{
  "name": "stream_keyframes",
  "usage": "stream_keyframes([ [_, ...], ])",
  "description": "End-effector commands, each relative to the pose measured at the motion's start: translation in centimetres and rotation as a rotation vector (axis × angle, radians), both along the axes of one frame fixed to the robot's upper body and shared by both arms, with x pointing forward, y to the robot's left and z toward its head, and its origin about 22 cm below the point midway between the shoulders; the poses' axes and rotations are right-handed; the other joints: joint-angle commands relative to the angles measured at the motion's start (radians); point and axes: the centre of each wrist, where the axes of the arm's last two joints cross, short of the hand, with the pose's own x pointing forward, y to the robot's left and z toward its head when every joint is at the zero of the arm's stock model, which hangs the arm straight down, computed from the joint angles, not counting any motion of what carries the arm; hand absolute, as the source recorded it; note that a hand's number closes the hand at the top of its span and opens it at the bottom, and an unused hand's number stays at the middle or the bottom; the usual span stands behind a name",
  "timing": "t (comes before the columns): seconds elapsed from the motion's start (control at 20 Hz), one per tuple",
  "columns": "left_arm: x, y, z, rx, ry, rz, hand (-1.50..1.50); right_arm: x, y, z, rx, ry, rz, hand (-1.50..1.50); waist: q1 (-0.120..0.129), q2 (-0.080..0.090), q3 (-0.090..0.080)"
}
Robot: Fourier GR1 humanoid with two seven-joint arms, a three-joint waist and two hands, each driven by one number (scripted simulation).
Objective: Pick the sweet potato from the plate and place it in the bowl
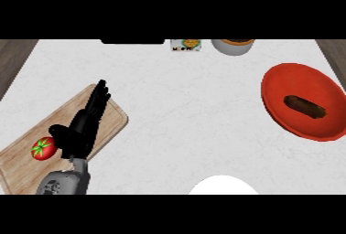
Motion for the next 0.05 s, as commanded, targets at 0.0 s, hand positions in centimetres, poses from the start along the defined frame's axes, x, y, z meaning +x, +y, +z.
stream_keyframes([
  [0.0, -1.16, -0.22, 1.58, -0.001, -0.007, 0.005, 0.00, -1.15, -1.07, -0.01, 0.031, -0.039, 0.064, -1.50, 0.007, 0.000, 0.000],
])
